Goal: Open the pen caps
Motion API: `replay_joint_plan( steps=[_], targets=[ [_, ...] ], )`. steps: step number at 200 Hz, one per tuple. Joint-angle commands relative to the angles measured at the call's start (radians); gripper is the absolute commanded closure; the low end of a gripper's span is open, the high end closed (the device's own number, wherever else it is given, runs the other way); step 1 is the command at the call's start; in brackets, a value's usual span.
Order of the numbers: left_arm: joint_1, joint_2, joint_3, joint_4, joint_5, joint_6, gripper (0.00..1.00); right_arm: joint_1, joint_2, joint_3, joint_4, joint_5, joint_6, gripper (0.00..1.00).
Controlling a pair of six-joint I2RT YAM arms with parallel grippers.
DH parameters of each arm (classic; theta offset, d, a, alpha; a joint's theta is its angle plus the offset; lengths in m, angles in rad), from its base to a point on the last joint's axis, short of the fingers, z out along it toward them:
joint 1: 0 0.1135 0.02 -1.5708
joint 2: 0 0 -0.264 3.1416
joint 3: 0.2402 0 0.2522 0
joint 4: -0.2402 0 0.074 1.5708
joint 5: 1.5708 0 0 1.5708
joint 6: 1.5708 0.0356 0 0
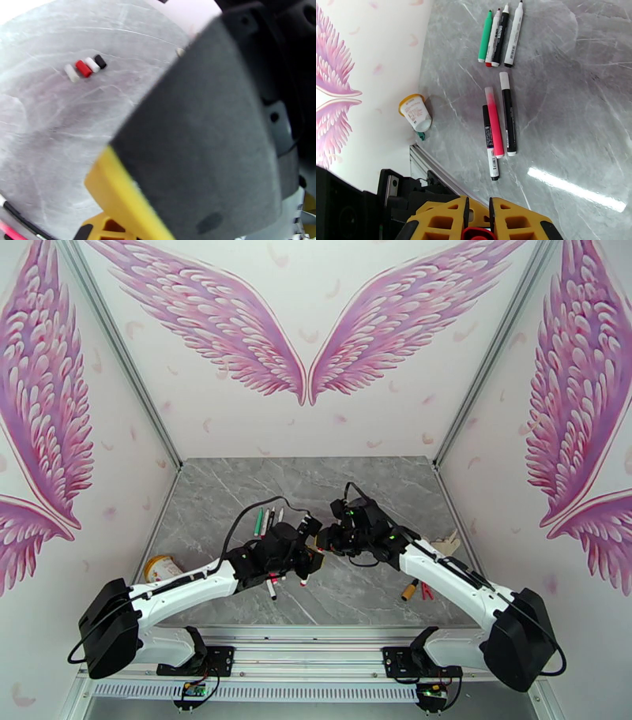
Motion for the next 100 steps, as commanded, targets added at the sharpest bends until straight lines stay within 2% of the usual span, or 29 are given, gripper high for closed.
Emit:
replay_joint_plan(
  steps=[1,16,41,59,82,100],
  targets=[
    [-0.008,-0.031,-0.013,-0.140,-0.036,0.026,0.99,-0.027,-0.038,-0.013,0.053,0.123,0.042,0.95],
    [0.014,-0.035,-0.027,-0.102,0.083,0.008,0.99,-0.033,-0.053,-0.021,0.104,0.076,0.012,0.95],
    [0.073,-0.046,-0.083,0.024,0.351,-0.050,0.99,-0.045,-0.084,-0.035,0.179,-0.040,-0.073,0.95],
    [0.093,-0.047,-0.100,0.048,0.438,-0.064,1.00,-0.055,-0.109,-0.045,0.190,-0.065,-0.129,0.95],
    [0.085,-0.033,-0.083,-0.040,0.377,-0.022,1.00,-0.072,-0.129,-0.067,0.216,-0.073,-0.146,0.95],
    [0.054,-0.043,-0.076,-0.096,0.228,0.004,1.00,-0.078,-0.123,-0.054,0.169,-0.012,-0.132,0.95]
  ],
)
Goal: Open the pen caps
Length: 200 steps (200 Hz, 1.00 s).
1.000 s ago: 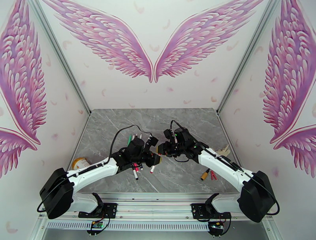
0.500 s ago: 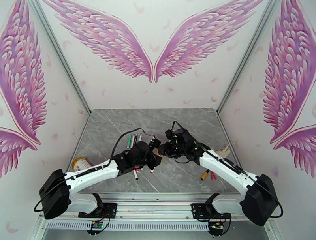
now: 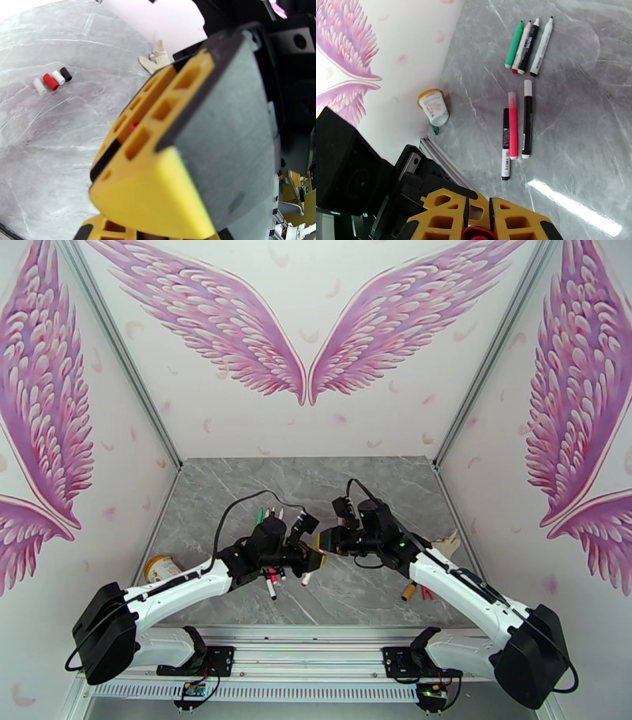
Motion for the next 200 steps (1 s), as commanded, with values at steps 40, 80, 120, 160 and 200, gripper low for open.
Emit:
replay_joint_plan(
  steps=[40,80,120,160,200],
  targets=[
    [-0.121,-0.016,-0.001,-0.292,-0.370,0.067,1.00,-0.075,-0.018,0.021,-0.021,0.242,0.065,0.96],
    [-0.167,0.005,0.009,-0.316,-0.431,0.075,1.00,-0.117,-0.012,-0.006,-0.005,0.257,0.106,0.97],
    [-0.126,-0.041,-0.042,-0.218,-0.277,0.022,1.00,-0.139,-0.017,-0.014,0.029,0.167,0.050,0.97],
    [-0.062,-0.092,-0.081,-0.142,-0.140,-0.025,1.00,-0.176,-0.033,-0.033,0.002,0.098,-0.035,0.96],
    [0.007,-0.134,-0.124,-0.065,-0.070,-0.083,0.99,-0.226,-0.020,-0.015,-0.131,0.110,-0.168,0.95]
  ],
)
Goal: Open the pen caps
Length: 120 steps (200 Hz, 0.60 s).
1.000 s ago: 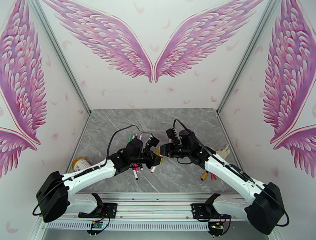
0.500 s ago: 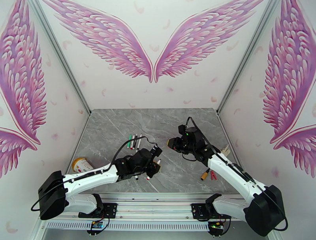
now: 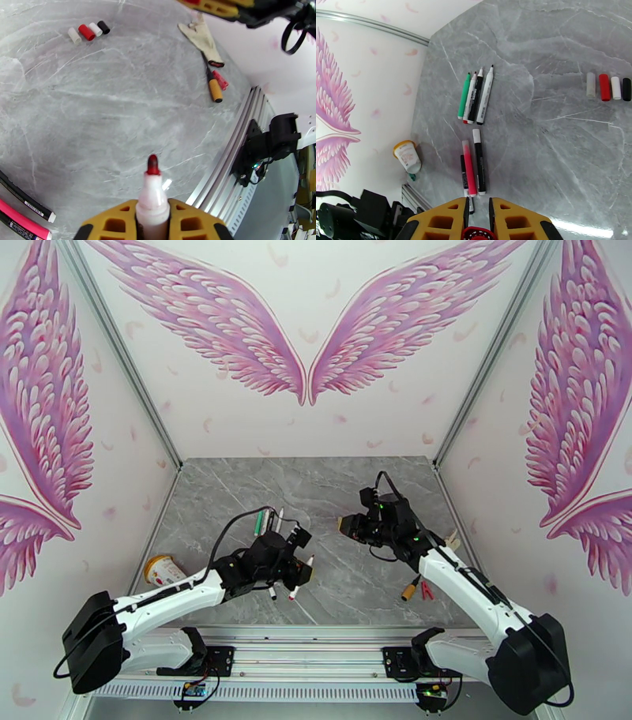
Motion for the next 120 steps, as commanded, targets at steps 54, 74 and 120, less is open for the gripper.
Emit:
replay_joint_plan(
  steps=[54,74,120],
  targets=[
    [0.093,-0.074,-0.073,0.144,0.086,-0.101,0.99,-0.107,0.094,0.067,-0.278,0.114,-0.279,0.94],
    [0.099,-0.064,-0.070,0.162,0.094,-0.108,0.99,-0.140,0.160,0.089,-0.295,0.149,-0.324,0.94],
    [0.099,-0.062,-0.066,0.163,0.078,-0.108,0.99,-0.186,0.323,0.195,-0.326,0.180,-0.364,0.93]
  ],
)
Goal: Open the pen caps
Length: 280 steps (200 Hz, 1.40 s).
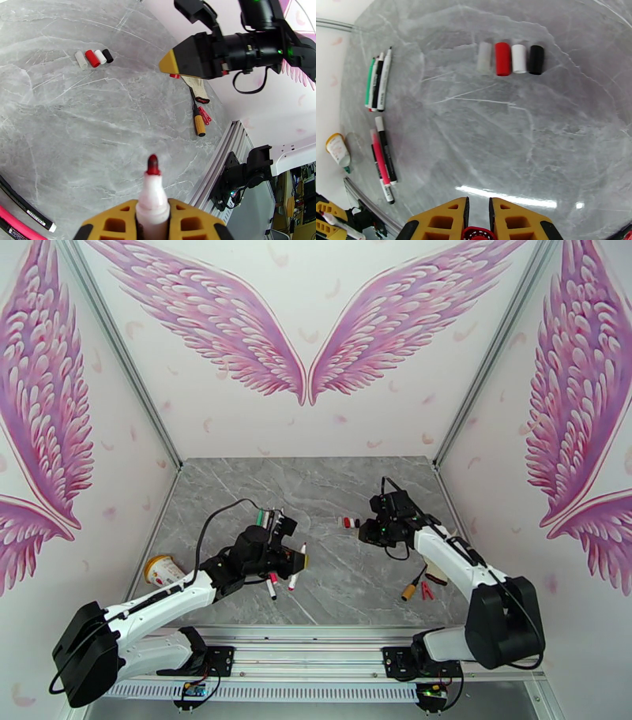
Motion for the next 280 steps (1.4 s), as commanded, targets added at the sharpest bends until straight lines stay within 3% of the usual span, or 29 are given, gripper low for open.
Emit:
replay_joint_plan(
  steps=[1,79,161,280],
  targets=[
    [0.003,-0.011,-0.007,0.026,0.008,-0.006,0.99,-0.016,0.072,0.090,-0.051,0.048,-0.054,0.93],
    [0.004,-0.004,0.004,0.012,0.002,-0.003,0.99,-0.056,0.337,0.296,-0.139,0.103,-0.100,0.92],
    [0.007,0.049,0.044,-0.016,0.010,0.016,0.99,-0.113,0.437,0.352,-0.130,0.002,-0.101,0.89],
    [0.006,0.081,0.042,0.000,0.024,0.001,0.99,-0.129,0.608,0.490,-0.134,-0.021,-0.107,0.84]
  ],
)
